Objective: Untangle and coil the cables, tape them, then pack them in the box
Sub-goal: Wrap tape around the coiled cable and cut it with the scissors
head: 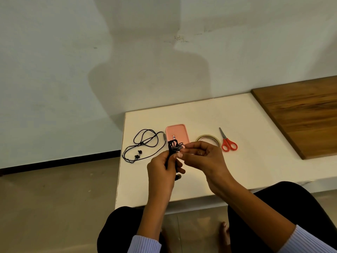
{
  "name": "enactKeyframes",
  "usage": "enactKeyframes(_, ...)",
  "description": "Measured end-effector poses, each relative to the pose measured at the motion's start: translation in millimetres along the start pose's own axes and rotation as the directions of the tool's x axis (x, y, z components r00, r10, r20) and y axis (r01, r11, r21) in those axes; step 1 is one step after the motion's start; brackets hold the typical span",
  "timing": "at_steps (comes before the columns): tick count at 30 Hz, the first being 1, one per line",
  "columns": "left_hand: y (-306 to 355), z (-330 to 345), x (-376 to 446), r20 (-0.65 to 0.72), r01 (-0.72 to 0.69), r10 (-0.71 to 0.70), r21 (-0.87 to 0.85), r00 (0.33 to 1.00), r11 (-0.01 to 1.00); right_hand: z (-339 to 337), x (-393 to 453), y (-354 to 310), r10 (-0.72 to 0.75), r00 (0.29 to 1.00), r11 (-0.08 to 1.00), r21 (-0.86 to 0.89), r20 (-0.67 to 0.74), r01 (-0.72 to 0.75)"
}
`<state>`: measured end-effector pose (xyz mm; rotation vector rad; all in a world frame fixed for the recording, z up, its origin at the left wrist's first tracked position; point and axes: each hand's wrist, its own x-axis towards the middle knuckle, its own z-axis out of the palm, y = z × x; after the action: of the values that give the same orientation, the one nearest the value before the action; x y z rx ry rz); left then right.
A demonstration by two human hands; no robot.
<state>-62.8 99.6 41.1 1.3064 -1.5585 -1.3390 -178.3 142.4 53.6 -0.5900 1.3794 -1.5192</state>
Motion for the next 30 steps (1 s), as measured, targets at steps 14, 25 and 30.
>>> enactKeyframes(14, -3.5, 14.0, -3.6, 0.004, -0.11, 0.111, 0.147, 0.994, 0.983, 6.5, -1.0, 10.0, -0.067, 0.989, 0.996, -0.061, -0.134, 0.059)
enactKeyframes(25, 4.7, 9.2, -5.7, 0.199, 0.004, 0.024, -0.137, 0.98, 0.991, -0.1, 3.6, 6.0, -0.093, 0.987, 0.989, -0.13, -0.133, 0.076)
enactKeyframes(30, 6.0, 9.8, -4.0, 0.122, 0.026, -0.001, -0.203, 0.993, 0.979, -1.6, 4.8, 1.7, -0.018, 0.997, 0.997, -0.072, -0.069, 0.013)
